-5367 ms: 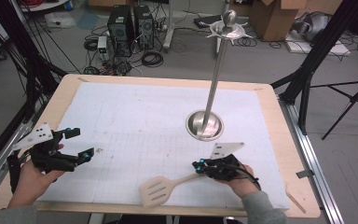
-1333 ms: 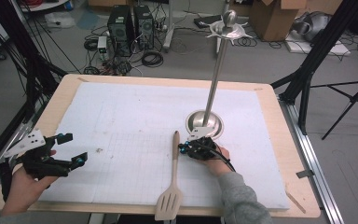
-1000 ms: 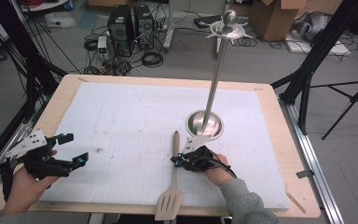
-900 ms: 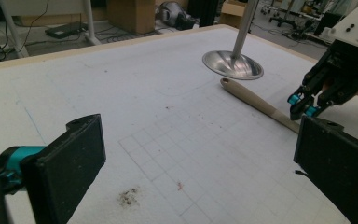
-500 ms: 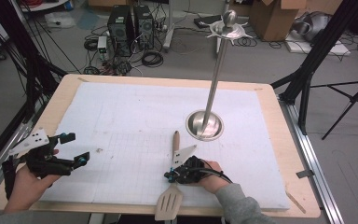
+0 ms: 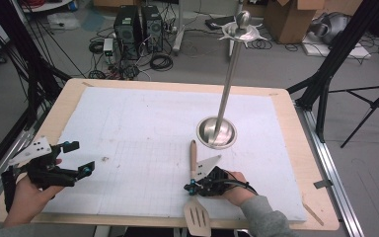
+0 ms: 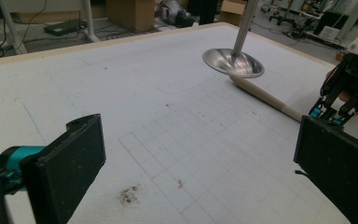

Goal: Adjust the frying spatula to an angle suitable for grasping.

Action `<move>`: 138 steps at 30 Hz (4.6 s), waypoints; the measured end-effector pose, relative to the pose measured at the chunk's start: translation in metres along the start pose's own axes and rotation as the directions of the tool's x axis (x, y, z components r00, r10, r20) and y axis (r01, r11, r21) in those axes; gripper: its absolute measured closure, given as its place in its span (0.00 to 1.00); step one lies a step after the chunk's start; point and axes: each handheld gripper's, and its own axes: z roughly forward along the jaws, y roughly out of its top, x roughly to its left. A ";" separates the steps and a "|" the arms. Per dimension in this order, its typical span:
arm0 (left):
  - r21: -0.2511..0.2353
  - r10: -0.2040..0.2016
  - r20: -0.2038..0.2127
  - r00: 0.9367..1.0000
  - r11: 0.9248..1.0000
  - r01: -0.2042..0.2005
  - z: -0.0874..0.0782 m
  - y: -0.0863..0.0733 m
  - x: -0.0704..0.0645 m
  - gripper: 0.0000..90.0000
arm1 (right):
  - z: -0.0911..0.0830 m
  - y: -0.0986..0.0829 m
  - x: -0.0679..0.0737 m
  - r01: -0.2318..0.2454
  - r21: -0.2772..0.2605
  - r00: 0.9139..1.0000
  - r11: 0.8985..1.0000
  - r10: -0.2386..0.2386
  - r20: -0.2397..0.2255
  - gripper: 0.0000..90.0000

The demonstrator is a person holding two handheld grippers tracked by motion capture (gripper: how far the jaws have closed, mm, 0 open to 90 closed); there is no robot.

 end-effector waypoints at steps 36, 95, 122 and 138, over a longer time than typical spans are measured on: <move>0.009 0.009 0.006 1.000 1.000 -0.009 0.005 0.000 0.000 0.03 | -0.053 -0.060 -0.057 -0.272 -0.139 0.923 0.952 0.299 0.242 1.00; 0.008 0.007 0.014 1.000 1.000 -0.007 0.006 0.001 0.002 0.03 | 0.001 0.002 -0.008 -0.013 0.054 0.999 0.998 0.011 0.037 1.00; 0.009 0.000 0.006 1.000 1.000 0.000 0.003 -0.002 0.002 0.03 | -0.048 -0.046 -0.019 -0.040 0.018 0.999 0.999 0.040 0.023 1.00; 0.025 0.003 0.005 1.000 1.000 -0.003 0.007 -0.003 0.003 0.03 | -0.050 -0.033 -0.064 -0.189 -0.121 0.960 0.975 0.209 0.188 1.00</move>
